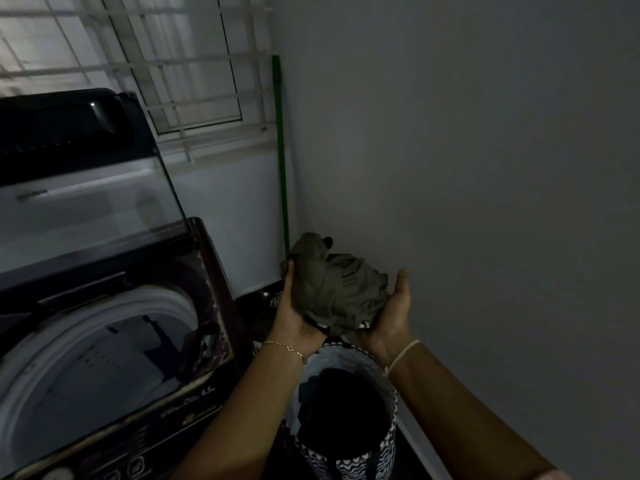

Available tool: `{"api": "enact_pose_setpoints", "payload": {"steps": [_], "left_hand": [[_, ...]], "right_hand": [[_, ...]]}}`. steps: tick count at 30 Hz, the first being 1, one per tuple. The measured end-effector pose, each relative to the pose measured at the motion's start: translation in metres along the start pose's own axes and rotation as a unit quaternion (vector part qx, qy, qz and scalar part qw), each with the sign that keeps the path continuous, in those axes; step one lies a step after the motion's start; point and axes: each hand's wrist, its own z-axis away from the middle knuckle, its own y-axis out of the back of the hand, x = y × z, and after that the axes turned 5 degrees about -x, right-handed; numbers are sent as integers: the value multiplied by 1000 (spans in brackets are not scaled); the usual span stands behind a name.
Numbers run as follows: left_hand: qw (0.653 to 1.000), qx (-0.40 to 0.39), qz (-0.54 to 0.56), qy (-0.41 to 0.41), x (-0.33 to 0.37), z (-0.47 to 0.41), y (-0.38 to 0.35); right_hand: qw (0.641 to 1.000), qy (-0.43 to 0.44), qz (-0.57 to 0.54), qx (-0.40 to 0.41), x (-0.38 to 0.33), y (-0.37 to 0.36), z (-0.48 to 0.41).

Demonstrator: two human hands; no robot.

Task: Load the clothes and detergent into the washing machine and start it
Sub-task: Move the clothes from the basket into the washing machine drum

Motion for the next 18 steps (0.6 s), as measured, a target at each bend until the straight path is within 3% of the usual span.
{"api": "enact_pose_setpoints", "payload": {"steps": [6,13,18], "left_hand": [[988,152,-4,-14,9,9,5],[977,201,-68,-30,28,32,20],[947,266,-87,-157,53,63,55]], "right_hand": [[999,-32,-28,-17,5,-16,-1],[994,-77,-69,-34,46,-27,-12],[987,-135,-60,-64,93,-48,-12]]}}
